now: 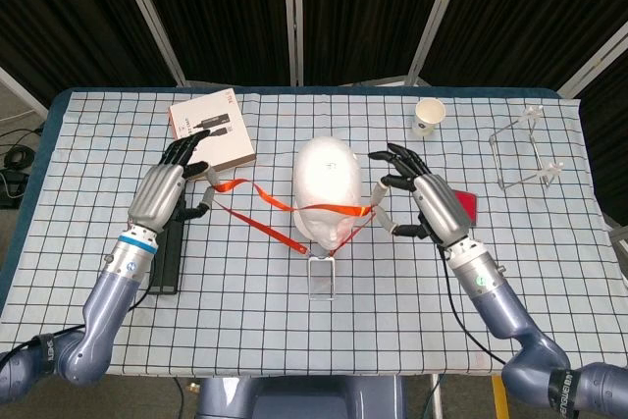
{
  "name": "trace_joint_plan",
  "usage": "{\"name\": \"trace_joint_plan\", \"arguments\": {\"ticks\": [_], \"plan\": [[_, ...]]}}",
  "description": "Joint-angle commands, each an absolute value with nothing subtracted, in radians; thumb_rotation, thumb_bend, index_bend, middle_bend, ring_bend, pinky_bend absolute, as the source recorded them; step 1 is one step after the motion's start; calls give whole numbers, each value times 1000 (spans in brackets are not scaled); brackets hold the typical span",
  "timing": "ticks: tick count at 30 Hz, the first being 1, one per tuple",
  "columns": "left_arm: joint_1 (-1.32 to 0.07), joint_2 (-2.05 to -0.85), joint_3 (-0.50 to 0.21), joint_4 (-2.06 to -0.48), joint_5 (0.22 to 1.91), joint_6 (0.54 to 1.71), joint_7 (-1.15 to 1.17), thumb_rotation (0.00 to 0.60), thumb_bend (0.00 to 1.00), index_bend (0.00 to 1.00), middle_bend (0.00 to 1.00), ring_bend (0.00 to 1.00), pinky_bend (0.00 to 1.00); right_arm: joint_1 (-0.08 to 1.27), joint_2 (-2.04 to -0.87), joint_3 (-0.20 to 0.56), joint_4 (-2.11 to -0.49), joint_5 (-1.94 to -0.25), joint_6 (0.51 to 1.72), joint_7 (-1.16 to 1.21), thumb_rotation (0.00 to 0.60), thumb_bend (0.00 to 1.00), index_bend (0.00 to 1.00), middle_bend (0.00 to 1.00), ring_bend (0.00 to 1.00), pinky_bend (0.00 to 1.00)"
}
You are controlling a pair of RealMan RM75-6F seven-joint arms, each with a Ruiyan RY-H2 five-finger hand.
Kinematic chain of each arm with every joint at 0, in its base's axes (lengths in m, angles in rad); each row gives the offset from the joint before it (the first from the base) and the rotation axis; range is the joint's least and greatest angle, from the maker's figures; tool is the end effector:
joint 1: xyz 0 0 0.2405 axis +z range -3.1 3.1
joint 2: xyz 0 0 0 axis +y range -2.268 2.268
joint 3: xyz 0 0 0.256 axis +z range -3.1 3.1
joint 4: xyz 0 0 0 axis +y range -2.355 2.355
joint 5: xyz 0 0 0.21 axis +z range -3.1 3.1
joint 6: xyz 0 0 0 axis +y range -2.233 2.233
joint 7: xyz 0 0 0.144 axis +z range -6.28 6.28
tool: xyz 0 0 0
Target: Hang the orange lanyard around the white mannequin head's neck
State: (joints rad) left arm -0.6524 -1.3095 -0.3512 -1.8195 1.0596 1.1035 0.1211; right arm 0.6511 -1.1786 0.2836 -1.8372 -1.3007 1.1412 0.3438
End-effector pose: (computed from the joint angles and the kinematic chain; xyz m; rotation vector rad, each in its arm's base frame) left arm -0.1150 0.3424 0.0865 -1.5292 -1.1824 -1.3292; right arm -0.1095 -0.3306 0.1175 1.5612 -1.3107 1.6207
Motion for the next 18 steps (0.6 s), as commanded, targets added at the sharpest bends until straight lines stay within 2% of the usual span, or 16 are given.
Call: {"name": "trace_joint_plan", "arguments": {"ticks": [1, 9, 18], "plan": [[-677, -1302, -376, -1796, 1027, 1077, 118, 600, 549, 670, 0, 0, 0, 665, -1182, 316, -1804, -1251, 1123, 344, 600, 495, 742, 168, 0, 0], [-753, -1315, -418, -1729, 886, 1014, 160, 600, 548, 645, 0, 0, 0, 723, -1211, 376, -1702, -1072, 1027, 306, 600, 495, 742, 169, 0, 0], [-844, -1373, -422, -1635, 737, 962, 230, 600, 548, 630, 0, 0, 0, 797, -1282, 405, -1555, -901, 935, 226, 600, 495, 741, 171, 0, 0]]}}
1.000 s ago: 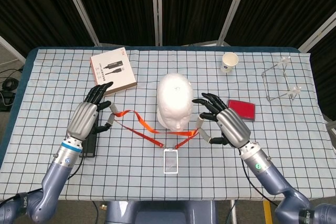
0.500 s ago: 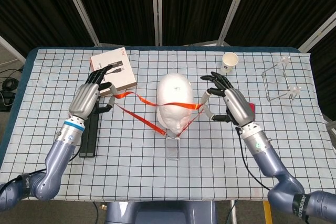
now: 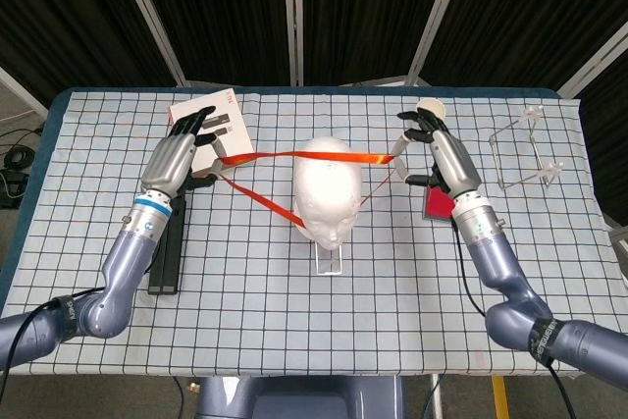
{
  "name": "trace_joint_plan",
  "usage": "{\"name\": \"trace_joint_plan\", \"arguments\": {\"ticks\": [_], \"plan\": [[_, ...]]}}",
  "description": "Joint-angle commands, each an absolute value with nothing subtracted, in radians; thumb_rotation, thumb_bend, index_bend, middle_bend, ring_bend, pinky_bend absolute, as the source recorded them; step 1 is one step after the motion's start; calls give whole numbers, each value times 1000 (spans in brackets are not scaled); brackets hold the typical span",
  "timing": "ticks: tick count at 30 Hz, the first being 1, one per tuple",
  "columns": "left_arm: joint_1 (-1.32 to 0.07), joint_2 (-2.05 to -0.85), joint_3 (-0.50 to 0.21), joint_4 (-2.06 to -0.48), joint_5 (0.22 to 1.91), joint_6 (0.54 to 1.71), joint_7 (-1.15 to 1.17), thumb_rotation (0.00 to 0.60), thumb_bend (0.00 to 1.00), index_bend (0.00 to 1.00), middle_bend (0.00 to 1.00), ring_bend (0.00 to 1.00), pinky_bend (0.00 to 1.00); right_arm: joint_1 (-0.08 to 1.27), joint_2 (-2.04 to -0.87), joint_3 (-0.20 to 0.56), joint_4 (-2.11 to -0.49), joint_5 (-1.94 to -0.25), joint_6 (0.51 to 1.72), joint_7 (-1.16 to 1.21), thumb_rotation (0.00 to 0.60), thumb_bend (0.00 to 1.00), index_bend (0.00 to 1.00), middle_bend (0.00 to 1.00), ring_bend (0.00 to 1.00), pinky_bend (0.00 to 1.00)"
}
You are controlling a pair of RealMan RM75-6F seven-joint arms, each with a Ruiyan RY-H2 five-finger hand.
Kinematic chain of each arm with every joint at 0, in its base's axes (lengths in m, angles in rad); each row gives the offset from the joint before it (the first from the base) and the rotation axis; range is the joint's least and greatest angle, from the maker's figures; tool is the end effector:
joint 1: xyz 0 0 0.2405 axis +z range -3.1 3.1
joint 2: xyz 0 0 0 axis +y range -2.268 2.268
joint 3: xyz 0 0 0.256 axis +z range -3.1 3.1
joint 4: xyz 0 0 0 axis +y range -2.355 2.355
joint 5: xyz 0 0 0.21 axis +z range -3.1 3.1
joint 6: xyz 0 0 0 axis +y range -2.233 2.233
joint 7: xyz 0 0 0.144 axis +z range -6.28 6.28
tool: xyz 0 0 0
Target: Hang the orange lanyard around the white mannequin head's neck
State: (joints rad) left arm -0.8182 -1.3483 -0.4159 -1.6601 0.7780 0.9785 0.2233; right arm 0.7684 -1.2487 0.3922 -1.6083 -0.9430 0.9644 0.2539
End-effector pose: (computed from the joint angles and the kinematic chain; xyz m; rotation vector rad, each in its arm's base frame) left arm -0.1022 0.3968 0.0782 -1.5009 -1.2262 -1.1948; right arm -0.1284 -0.4037 0.1167 1.3522 -1.3949 1.4439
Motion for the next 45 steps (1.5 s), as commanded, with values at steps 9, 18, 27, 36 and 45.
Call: {"name": "trace_joint_plan", "arguments": {"ticks": [9, 18, 27, 36, 45], "plan": [[-901, -1425, -422, -1539, 674, 948, 247, 600, 545, 534, 0, 0, 0, 846, -1371, 428, -1370, -858, 861, 249, 600, 494, 741, 175, 0, 0], [-945, -1486, -426, -1425, 658, 904, 215, 600, 226, 0, 0, 0, 0, 892, -1439, 430, -1179, -883, 792, 264, 600, 71, 30, 1, 0, 0], [-943, -1497, -424, -1397, 709, 932, 188, 600, 127, 0, 0, 0, 0, 893, -1454, 412, -1104, -923, 812, 216, 600, 0, 0, 0, 0, 0], [-885, -1425, -382, -1485, 786, 994, 197, 600, 128, 0, 0, 0, 0, 823, -1363, 372, -1222, -978, 877, 146, 600, 26, 0, 0, 0, 0], [-725, -1239, -245, -1658, 947, 1151, 276, 600, 130, 0, 0, 0, 0, 654, -1146, 265, -1452, -1161, 987, 171, 600, 768, 0, 0, 0, 0]]}}
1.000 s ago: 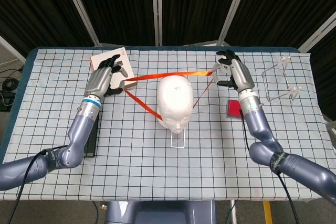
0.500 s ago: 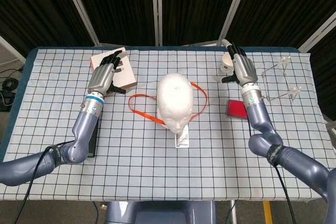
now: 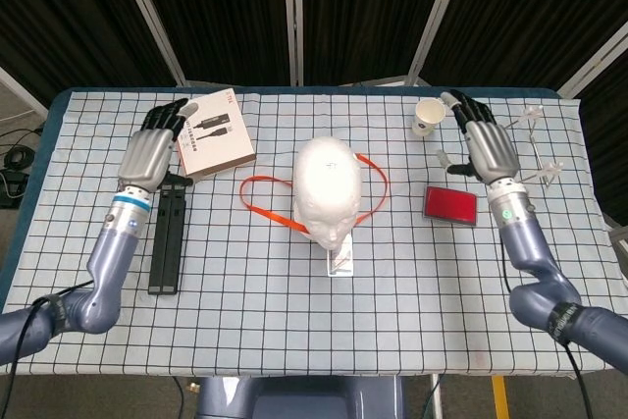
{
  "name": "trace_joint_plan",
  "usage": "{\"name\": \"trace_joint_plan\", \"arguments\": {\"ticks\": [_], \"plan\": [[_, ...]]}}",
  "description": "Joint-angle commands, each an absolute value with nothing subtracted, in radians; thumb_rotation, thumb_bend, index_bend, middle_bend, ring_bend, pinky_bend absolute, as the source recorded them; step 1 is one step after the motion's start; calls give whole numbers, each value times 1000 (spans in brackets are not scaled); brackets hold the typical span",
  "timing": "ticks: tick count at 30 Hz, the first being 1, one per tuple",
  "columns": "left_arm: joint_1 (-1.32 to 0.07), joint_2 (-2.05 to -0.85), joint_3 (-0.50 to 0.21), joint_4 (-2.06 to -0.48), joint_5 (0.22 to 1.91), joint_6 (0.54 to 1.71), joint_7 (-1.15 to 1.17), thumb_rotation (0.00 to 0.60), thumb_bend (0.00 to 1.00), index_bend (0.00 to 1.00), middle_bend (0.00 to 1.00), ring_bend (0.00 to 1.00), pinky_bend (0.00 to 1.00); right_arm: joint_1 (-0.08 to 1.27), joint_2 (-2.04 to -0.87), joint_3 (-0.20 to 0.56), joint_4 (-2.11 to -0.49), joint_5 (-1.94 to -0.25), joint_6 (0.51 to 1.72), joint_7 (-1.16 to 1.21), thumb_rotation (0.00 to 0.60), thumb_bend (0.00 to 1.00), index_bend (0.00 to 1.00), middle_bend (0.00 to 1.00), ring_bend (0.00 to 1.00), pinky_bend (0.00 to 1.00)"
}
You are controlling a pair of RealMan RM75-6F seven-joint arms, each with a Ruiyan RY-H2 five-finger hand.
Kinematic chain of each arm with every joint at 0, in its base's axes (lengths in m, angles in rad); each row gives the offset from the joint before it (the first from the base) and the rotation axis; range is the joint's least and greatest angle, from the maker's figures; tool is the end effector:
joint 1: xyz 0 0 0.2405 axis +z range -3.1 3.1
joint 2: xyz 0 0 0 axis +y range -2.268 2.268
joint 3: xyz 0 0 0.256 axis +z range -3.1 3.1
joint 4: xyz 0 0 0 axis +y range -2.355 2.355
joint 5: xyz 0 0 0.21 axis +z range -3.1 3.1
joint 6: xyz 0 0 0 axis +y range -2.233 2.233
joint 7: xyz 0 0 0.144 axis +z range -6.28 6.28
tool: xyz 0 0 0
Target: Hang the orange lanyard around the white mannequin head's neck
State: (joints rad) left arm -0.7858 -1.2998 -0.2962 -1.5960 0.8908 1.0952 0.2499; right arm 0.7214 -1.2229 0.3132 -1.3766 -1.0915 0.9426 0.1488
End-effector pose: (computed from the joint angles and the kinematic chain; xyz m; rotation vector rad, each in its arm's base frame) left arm -0.1445 0.3940 0.1006 -1.4935 -0.9799 -1.0805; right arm -0.1961 -0.4178 0.1458 1.4522 -1.0440 1.1532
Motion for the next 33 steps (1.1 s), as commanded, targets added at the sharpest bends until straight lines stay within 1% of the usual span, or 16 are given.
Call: {"name": "trace_joint_plan", "arguments": {"ticks": [1, 3, 5, 6, 11, 14, 18, 23, 27, 33], "plan": [[-707, -1223, -232, -1675, 964, 1168, 280, 600, 131, 0, 0, 0, 0, 639, -1128, 254, -1470, -1179, 992, 179, 600, 809, 3, 0, 0, 0], [-667, -1193, -198, -1706, 1000, 1206, 291, 600, 137, 0, 0, 0, 0, 608, -1093, 225, -1504, -1220, 1004, 192, 600, 907, 19, 0, 0, 0], [-630, -1177, -166, -1728, 1031, 1245, 305, 600, 147, 0, 0, 0, 0, 584, -1067, 198, -1528, -1258, 1012, 201, 600, 969, 34, 0, 0, 0], [-604, -1169, -142, -1739, 1053, 1272, 314, 600, 149, 0, 0, 0, 0, 571, -1054, 182, -1542, -1282, 1018, 209, 600, 985, 37, 0, 0, 0], [-497, -1146, -73, -1787, 1120, 1395, 331, 600, 149, 0, 0, 0, 0, 525, -1021, 101, -1593, -1398, 1026, 246, 600, 1000, 50, 0, 0, 0], [-437, -1122, -38, -1826, 1136, 1451, 347, 600, 154, 0, 0, 0, 0, 524, -1026, 57, -1600, -1472, 1007, 274, 600, 1000, 72, 14, 0, 0], [-375, -1101, -12, -1863, 1158, 1518, 372, 600, 165, 0, 0, 0, 0, 550, -1077, 22, -1564, -1551, 969, 278, 600, 1000, 106, 79, 0, 0], [-313, -1094, 8, -1872, 1179, 1560, 358, 600, 165, 0, 0, 0, 0, 596, -1187, 9, -1535, -1600, 923, 253, 600, 1000, 117, 101, 6, 2], [-298, -1098, 4, -1844, 1179, 1540, 338, 600, 166, 0, 0, 0, 0, 630, -1273, 11, -1526, -1602, 882, 208, 600, 1000, 113, 100, 26, 46], [-290, -1098, -10, -1811, 1192, 1511, 311, 600, 165, 0, 0, 0, 0, 669, -1404, 26, -1478, -1556, 820, 143, 600, 1000, 101, 89, 29, 58]]}}
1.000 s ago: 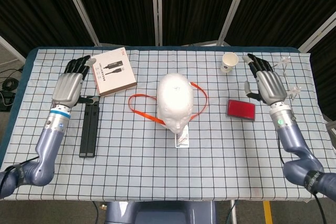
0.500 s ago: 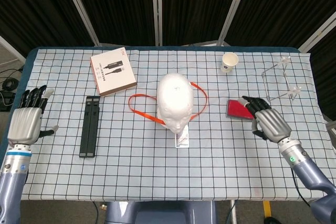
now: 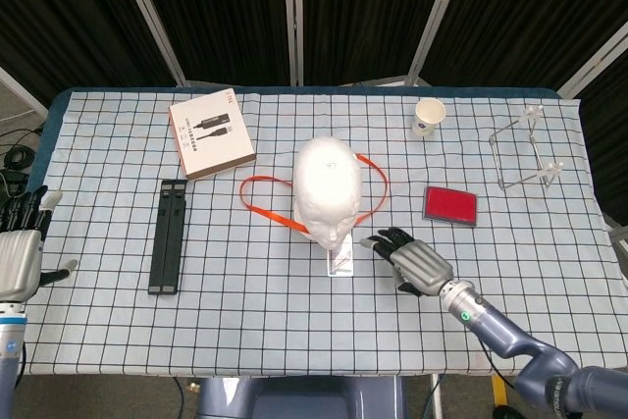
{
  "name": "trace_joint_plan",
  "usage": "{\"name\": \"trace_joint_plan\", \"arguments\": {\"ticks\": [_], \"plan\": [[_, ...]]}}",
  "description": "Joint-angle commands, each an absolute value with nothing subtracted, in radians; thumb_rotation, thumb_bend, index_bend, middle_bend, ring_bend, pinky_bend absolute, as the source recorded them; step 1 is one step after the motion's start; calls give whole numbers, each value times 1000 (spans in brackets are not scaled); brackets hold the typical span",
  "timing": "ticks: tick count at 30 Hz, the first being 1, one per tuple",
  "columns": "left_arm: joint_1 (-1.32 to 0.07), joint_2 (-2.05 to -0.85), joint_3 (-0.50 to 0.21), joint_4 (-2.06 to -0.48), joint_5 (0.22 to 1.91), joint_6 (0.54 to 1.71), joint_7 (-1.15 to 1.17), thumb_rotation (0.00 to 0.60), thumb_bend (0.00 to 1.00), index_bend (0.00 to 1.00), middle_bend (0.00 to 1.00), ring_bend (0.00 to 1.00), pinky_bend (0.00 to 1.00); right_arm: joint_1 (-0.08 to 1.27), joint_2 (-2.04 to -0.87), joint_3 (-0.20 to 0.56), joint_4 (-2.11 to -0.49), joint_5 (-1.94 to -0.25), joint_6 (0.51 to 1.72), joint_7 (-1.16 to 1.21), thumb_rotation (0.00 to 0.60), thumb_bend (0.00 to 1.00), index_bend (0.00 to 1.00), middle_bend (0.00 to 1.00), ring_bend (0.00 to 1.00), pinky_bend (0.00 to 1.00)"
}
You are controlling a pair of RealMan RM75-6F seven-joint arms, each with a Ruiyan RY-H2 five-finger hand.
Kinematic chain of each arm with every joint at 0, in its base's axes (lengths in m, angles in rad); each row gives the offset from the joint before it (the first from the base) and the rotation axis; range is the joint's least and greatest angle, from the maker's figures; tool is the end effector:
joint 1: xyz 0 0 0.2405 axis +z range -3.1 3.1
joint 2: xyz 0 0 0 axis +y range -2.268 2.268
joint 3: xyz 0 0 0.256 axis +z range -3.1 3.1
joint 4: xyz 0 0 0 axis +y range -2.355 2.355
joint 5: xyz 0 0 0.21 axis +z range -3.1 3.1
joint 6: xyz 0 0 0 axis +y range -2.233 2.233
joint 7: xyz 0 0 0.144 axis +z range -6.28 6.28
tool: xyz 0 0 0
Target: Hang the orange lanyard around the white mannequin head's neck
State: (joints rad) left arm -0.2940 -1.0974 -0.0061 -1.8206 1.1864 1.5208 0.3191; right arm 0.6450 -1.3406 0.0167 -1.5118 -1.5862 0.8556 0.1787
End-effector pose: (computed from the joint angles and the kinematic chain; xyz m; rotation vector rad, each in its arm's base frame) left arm -0.2751 0.2240 0.1581 -1.3327 -0.8504 -0.7573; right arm -0.1985 -0.2917 0.0085 2.1528 -1.1134 0.9204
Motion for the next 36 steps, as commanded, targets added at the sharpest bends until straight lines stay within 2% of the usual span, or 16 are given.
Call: {"name": "trace_joint_plan", "arguments": {"ticks": [1, 6, 12, 27, 36], "plan": [[-288, -1099, -13, -1806, 1191, 1506, 307, 600, 165, 0, 0, 0, 0, 675, -1424, 30, -1468, -1545, 811, 134, 600, 1000, 101, 92, 33, 58], [-284, -1094, -25, -1798, 1189, 1487, 288, 600, 166, 0, 0, 0, 0, 696, -1484, 47, -1439, -1505, 780, 95, 600, 1000, 106, 133, 106, 64], [-277, -1091, -35, -1795, 1195, 1473, 275, 600, 166, 0, 0, 0, 0, 702, -1508, 51, -1435, -1477, 776, 59, 600, 1000, 128, 158, 128, 70], [-261, -1103, -52, -1795, 1215, 1451, 295, 600, 166, 0, 0, 0, 0, 701, -1464, -19, -1512, -1489, 746, 46, 600, 1000, 184, 206, 154, 130], [-255, -1107, -62, -1793, 1217, 1441, 301, 600, 166, 0, 0, 0, 0, 703, -1435, -60, -1568, -1546, 755, 85, 600, 1000, 201, 222, 156, 131]]}}
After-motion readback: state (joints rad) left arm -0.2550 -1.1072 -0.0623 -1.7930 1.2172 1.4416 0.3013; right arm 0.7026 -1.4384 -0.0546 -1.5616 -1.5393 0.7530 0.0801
